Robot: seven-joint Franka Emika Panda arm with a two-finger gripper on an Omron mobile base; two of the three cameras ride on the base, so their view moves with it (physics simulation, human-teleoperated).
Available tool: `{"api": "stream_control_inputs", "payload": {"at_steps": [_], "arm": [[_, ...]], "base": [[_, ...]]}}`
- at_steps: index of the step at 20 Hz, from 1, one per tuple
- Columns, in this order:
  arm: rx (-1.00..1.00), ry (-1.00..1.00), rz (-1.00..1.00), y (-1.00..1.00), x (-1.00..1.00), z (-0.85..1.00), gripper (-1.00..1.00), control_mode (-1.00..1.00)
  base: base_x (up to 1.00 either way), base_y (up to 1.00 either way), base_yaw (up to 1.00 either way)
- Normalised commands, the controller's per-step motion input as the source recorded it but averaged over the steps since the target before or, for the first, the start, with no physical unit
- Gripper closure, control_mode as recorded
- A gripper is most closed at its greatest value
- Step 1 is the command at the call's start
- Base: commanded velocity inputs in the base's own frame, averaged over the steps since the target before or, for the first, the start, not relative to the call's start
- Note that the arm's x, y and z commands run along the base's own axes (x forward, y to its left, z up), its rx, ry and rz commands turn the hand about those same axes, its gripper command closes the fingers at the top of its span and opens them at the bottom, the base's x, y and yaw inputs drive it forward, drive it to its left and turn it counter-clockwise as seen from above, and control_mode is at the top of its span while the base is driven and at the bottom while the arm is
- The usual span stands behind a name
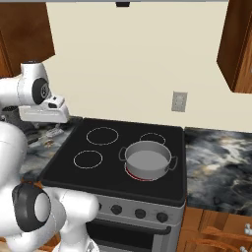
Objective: Put the cucumber and mushroom in the pot. Retrieve the spatula and lightly stir the vegetables in the pot.
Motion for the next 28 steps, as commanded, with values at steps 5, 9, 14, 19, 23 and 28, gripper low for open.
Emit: {"api": "stream_control_inputs", "payload": {"at_steps": [5, 9, 14, 19, 23, 28], "arm": [[0.02, -0.04, 0.06, 0.73, -0.11, -0.67, -1.00, -1.00], [0.05, -0.17, 0.12, 0.59, -0.12, -0.65, -1.00, -1.00], [0.09, -0.19, 0.11, 0.50, 0.03, -0.42, -1.00, -1.00], [0.09, -0.18, 0.14, 0.48, 0.08, -0.25, -1.00, -1.00], [0.03, -0.03, 0.16, 0.55, 0.07, -0.17, -1.00, -1.00], [-0.01, 0.06, 0.18, 0.67, 0.13, -0.04, -1.00, -1.00]], "base": [[0.00, 0.00, 0.00], [0.00, 0.00, 0.00], [0.00, 0.00, 0.00], [0.00, 0.00, 0.00], [0.00, 0.00, 0.00], [0.00, 0.00, 0.00]]}}
